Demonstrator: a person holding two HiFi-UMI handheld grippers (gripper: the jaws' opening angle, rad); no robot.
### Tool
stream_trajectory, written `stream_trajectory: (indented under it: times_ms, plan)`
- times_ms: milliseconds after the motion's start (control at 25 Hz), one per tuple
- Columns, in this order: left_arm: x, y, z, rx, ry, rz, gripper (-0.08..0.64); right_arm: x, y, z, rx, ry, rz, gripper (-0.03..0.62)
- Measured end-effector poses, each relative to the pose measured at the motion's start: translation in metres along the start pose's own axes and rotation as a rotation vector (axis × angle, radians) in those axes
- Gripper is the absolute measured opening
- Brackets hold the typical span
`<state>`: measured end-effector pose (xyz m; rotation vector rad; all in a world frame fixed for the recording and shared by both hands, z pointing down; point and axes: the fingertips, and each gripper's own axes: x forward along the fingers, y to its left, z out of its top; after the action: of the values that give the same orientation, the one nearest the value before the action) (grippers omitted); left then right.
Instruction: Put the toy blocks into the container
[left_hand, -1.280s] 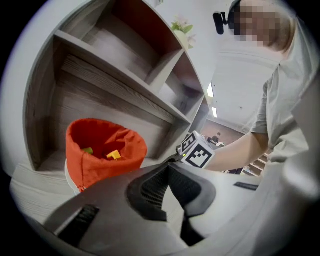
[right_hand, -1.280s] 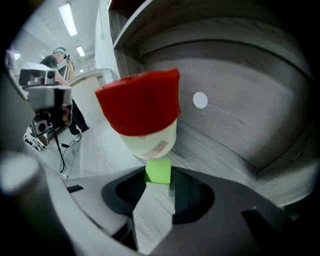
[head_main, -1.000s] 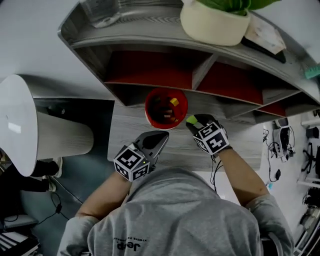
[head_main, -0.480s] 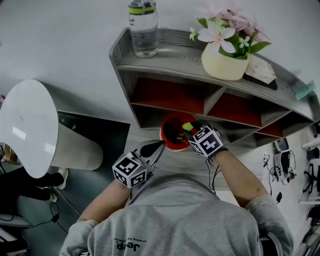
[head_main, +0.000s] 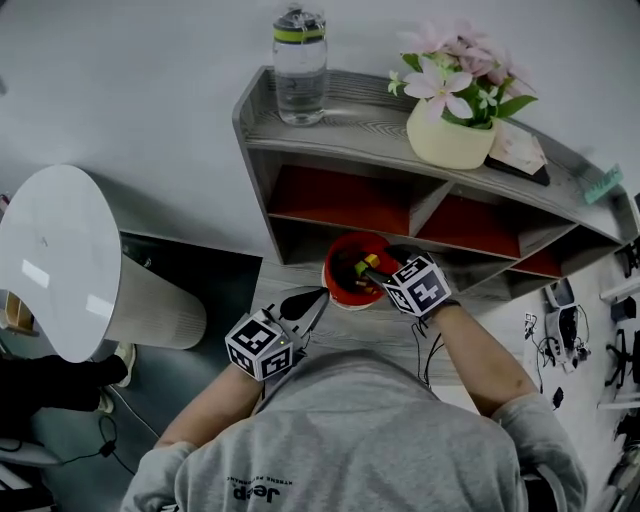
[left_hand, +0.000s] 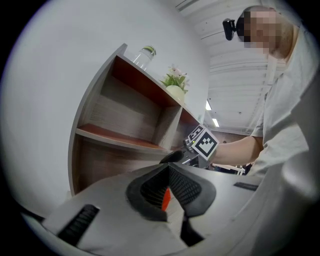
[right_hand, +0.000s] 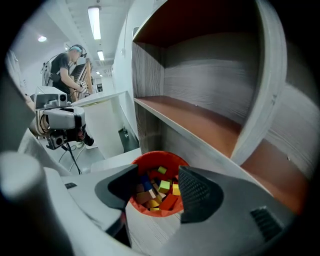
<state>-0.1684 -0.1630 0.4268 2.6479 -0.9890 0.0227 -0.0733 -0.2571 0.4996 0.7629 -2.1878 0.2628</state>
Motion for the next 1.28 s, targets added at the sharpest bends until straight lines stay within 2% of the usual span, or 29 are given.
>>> stream_trajectory:
  times_ms: [200, 360, 560, 760, 960, 1040, 1160, 1280]
  plan:
    - [-0.001, -0.007, 0.002, 0.006, -0.013, -0.039, 0.011, -0.018, 0.000, -0.009, 0.031, -0.014, -0.016, 0.276]
    - [-0.005, -0.010, 0.000, 0.012, -0.013, -0.071, 0.011, -0.037, 0.007, -0.019, 0.095, -0.060, -0.001, 0.273]
    - [-0.008, -0.017, 0.000, -0.003, -0.028, -0.125, 0.011, -0.075, 0.009, -0.029, 0.285, -0.221, 0.044, 0.202]
    - [-0.003, -0.017, 0.008, -0.005, -0.032, -0.162, 0.011, -0.114, -0.006, -0.040, 0.389, -0.346, 0.002, 0.130]
    - [0.018, -0.038, 0.021, -0.001, -0.046, -0.146, 0.011, -0.163, -0.027, -0.054, 0.477, -0.501, 0.050, 0.072]
    - [0.027, -0.050, 0.026, 0.007, -0.062, -0.124, 0.011, -0.183, -0.036, -0.063, 0.485, -0.560, 0.087, 0.017]
    - [0.039, -0.069, 0.032, -0.004, -0.096, -0.070, 0.011, -0.211, -0.048, -0.075, 0.471, -0.628, 0.154, 0.015]
    - [0.053, -0.092, 0.028, -0.022, -0.116, -0.027, 0.011, -0.231, -0.062, -0.091, 0.483, -0.655, 0.193, 0.014]
